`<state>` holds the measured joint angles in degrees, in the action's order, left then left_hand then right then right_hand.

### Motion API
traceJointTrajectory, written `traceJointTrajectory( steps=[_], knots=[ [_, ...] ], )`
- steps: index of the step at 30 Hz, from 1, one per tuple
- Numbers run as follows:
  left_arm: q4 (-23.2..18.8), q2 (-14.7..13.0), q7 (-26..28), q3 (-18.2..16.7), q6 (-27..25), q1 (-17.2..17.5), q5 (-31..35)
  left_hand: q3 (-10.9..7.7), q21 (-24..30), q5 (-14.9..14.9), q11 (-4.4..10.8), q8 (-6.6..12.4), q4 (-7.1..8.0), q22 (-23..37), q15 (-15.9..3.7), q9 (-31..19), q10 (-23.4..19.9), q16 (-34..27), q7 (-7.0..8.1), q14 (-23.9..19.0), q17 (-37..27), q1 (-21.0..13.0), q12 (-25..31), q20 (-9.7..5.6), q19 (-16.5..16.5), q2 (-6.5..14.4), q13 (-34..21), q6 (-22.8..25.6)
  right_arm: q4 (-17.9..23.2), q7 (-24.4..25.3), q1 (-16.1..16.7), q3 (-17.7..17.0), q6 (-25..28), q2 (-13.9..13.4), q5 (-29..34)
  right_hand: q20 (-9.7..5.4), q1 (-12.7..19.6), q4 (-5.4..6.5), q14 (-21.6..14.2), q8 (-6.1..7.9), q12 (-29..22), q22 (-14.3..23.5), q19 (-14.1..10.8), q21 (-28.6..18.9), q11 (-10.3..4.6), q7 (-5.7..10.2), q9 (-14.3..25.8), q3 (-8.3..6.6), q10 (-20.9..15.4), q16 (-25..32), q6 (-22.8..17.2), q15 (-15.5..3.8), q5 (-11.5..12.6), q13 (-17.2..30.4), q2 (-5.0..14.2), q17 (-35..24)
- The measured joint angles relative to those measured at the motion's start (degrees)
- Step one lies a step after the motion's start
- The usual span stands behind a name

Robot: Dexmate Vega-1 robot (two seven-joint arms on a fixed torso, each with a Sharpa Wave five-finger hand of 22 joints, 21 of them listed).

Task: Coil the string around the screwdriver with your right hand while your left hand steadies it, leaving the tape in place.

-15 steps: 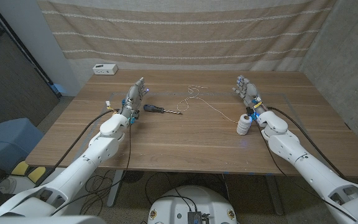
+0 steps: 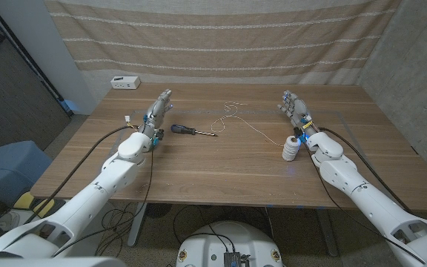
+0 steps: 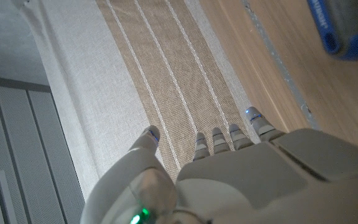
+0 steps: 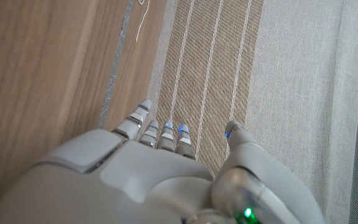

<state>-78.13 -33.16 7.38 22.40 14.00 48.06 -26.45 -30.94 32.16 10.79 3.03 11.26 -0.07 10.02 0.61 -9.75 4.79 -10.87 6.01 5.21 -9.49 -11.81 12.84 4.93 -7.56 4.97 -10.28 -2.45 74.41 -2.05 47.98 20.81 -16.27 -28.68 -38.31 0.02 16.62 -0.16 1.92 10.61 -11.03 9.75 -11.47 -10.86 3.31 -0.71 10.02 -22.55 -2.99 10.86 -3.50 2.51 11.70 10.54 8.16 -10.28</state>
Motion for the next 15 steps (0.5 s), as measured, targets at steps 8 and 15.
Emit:
traceJointTrajectory(
  steps=[8, 15],
  knots=[
    [-3.50, -2.92, 4.38, 1.48, -6.32, -0.51, 8.11, -0.06, -0.41, -0.24, 0.28, 0.44, -2.63, 0.28, 1.14, -0.27, -2.33, -0.43, -0.18, -3.18, -0.27, -1.80, 0.40, 2.63, 2.65, -1.20, 0.01, 3.30, 1.34, 1.27, -0.06, 0.80, 0.13, -0.74, 1.71, 0.20, 0.33, -0.72, -0.07, 0.00, 0.00, -0.01, 0.21, 0.00, 0.20, 0.41, 0.00, -0.27, -0.20, 0.00, -0.40, 0.06, 0.00, 0.00, 0.26, 0.00],
    [-9.42, -7.23, 5.97, 3.26, -12.83, -1.01, 13.17, -0.58, -0.41, -0.42, 0.21, 0.44, -4.52, 0.28, 0.81, -0.27, -4.22, -0.44, -0.53, -4.09, -0.27, -3.47, 0.52, 3.59, 3.16, -0.71, -0.27, 5.67, 3.86, 2.70, -0.06, 1.61, 0.93, -2.15, 4.85, 0.51, 1.36, -1.48, -0.29, 0.08, 0.00, -0.01, -0.10, 0.00, 0.72, 0.44, -0.01, -0.60, -0.27, 0.00, -0.66, 0.28, -0.35, -0.01, -0.15, 0.01]
  ],
)
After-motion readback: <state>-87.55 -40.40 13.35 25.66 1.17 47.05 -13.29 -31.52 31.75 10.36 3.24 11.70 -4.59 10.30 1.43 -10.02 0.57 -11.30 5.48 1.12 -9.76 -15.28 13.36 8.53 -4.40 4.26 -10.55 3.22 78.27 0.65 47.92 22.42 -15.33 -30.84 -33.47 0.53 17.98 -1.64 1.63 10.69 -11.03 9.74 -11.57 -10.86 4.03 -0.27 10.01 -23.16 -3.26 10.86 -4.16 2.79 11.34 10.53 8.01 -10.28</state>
